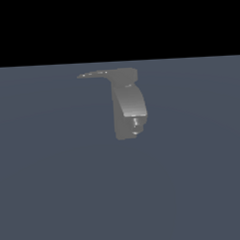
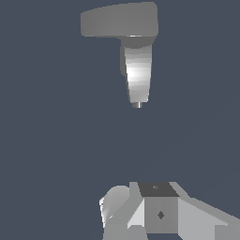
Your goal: Turn on the faucet by rotating a designated handle.
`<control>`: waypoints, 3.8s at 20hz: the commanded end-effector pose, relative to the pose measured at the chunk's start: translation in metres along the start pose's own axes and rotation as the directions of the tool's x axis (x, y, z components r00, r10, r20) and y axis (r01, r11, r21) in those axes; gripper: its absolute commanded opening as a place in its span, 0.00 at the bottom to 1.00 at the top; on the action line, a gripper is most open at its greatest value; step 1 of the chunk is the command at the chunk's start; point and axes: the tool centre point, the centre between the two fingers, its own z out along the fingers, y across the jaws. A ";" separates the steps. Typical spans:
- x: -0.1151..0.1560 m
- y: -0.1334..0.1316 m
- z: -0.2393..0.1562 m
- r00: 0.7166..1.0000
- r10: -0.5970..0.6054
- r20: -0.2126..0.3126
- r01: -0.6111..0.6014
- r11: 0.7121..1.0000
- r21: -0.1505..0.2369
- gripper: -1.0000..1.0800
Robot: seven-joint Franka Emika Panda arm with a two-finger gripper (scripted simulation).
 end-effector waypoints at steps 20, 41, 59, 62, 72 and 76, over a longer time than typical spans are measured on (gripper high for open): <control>0.025 -0.039 0.027 0.983 0.183 0.005 -0.183 0.983 0.003 0.00; 0.110 -0.110 0.089 0.816 0.578 0.020 -0.578 0.816 0.010 0.00; 0.200 -0.136 0.141 0.555 0.832 0.032 -0.832 0.555 0.008 0.00; 0.216 -0.137 0.150 0.502 0.864 0.033 -0.865 0.502 0.007 0.00; 0.274 -0.130 0.183 0.295 0.955 0.034 -0.955 0.295 0.000 0.00; 0.299 -0.123 0.198 0.198 0.980 0.034 -0.980 0.198 -0.003 0.00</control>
